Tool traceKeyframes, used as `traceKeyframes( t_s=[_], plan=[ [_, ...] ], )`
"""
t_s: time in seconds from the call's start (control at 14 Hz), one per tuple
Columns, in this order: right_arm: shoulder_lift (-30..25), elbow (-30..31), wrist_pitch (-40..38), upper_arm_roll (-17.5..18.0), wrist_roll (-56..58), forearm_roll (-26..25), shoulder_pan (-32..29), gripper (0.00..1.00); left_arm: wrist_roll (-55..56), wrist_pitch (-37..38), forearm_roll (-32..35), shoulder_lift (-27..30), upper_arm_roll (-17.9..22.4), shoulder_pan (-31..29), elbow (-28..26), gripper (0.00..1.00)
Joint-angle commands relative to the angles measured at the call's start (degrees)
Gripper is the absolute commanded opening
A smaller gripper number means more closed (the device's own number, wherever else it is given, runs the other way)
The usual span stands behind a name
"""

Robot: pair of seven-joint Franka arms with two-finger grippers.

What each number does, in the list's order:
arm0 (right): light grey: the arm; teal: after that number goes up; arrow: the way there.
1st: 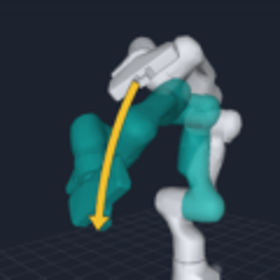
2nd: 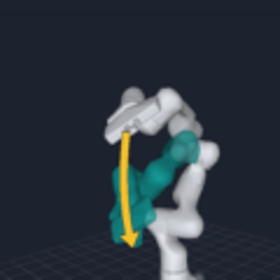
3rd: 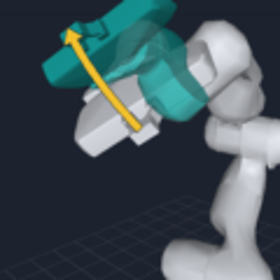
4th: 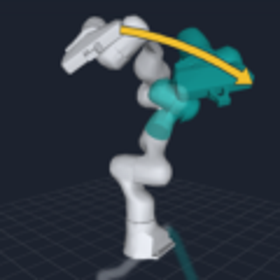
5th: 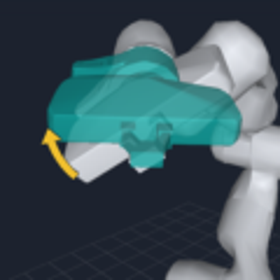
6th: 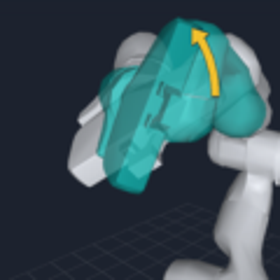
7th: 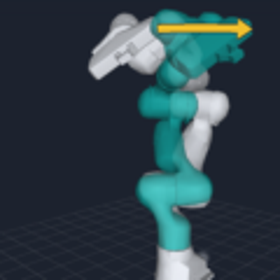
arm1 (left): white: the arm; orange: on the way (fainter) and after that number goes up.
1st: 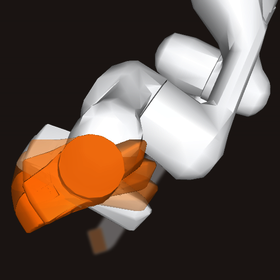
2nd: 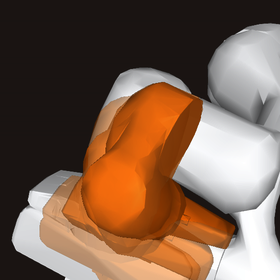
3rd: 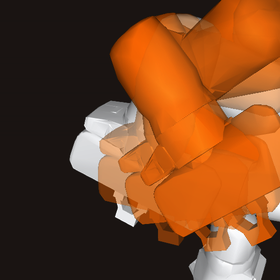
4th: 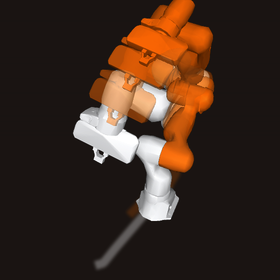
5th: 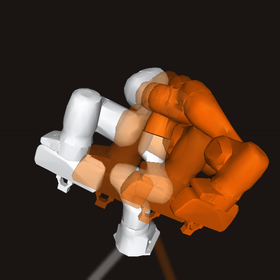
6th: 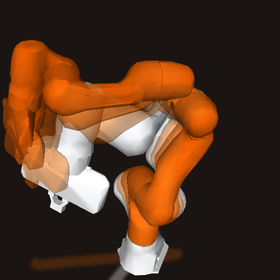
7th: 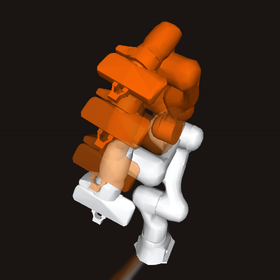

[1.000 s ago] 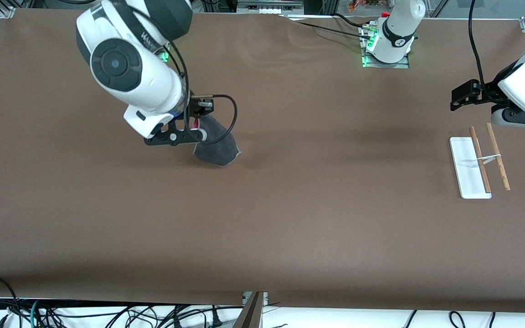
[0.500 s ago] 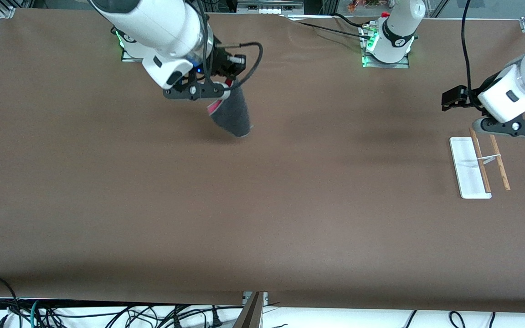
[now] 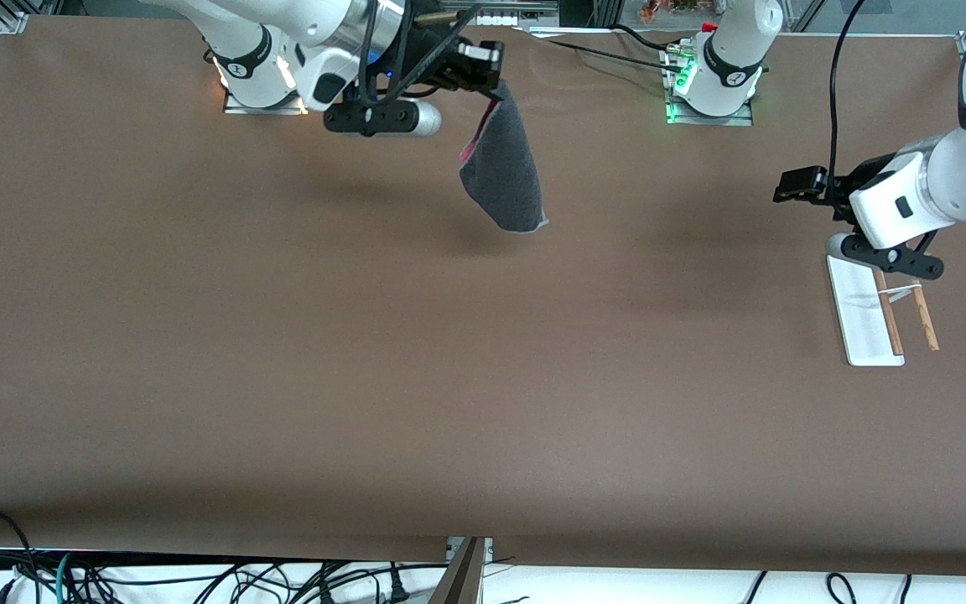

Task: Pass towel and hang on rack
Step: 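Lift the towel with the right gripper while the left gripper approaches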

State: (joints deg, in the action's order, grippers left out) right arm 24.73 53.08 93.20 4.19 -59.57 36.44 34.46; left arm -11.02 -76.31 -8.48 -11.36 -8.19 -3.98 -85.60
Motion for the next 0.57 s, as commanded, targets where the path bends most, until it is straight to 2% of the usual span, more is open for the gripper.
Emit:
traceKeyframes(
  t_s=[0.0, 0.14, 0.5],
  plan=[
    [0.4, -1.14, 6.7, 3.62, -4.84, 0.92, -0.01, 0.0, -11.35, -0.86, -7.3, -1.29, 0.1, -3.3, 0.0, 1.0],
    [0.58, -1.14, 10.93, 5.04, -6.52, 1.0, -0.1, 0.0, -19.7, -1.64, -16.44, -2.61, 0.1, -6.29, -3.16, 1.0],
    [1.19, -1.14, 17.35, 5.04, -8.19, 5.65, -0.1, 0.0, -45.61, -6.12, -27.45, -3.22, -0.07, -6.57, -12.65, 1.0]
  ],
)
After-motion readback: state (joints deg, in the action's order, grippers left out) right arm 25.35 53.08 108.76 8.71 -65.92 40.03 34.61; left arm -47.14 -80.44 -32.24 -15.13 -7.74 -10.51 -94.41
